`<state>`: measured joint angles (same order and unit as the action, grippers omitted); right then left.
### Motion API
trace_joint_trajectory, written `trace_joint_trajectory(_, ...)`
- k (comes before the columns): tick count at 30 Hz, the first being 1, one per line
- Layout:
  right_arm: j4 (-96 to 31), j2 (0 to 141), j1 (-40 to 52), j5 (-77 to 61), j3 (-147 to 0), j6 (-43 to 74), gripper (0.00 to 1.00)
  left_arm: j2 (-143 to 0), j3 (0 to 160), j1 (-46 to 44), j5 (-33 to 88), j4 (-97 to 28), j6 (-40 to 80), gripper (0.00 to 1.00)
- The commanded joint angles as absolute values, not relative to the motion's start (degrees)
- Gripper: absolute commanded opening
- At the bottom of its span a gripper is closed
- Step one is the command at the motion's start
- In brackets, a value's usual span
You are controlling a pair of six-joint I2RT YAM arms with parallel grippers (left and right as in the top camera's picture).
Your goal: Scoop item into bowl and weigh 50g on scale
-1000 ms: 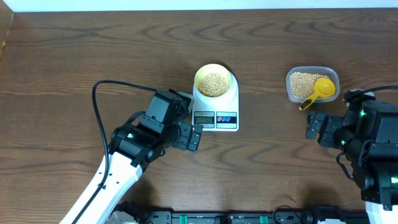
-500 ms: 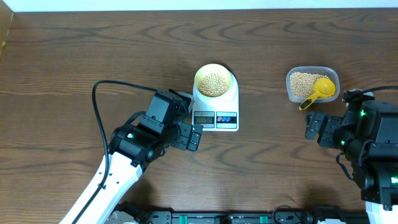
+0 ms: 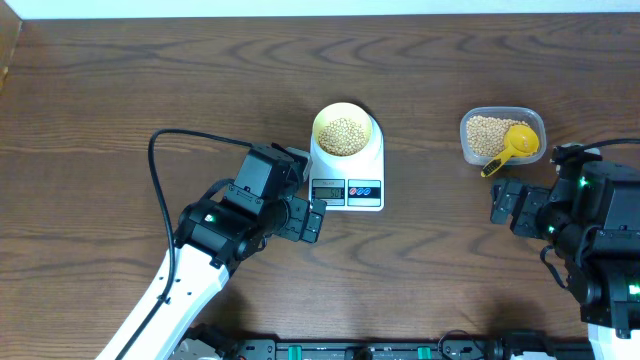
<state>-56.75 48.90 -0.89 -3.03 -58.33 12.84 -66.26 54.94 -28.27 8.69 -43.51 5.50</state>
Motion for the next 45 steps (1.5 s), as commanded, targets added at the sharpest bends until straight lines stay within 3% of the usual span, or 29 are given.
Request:
trace_joint_trajectory(1, -56.86, 48.75, -1.08, -3.18, -58.35, 13.26, 0.99, -66.24, 55.0, -27.99, 8.56, -43.7, 4.54, 0.98)
trace_joint_trajectory(14, -56.86, 47.64, -1.06, -3.18, -58.35, 13.26, 0.99, -66.24, 55.0, -27.99, 8.56, -43.7, 4.54, 0.98)
trace_joint_trajectory(27, -55.77, 36.4, -0.58, -0.1, -57.08, 7.51, 0.99, -66.24, 55.0, -27.99, 8.56, -43.7, 4.51, 0.98)
trace_joint_trajectory(45, -20.49, 16.84, 1.23, 0.27, -22.92, 5.06, 0.99, -66.24, 55.0, -27.99, 8.56, -43.7, 4.54, 0.98)
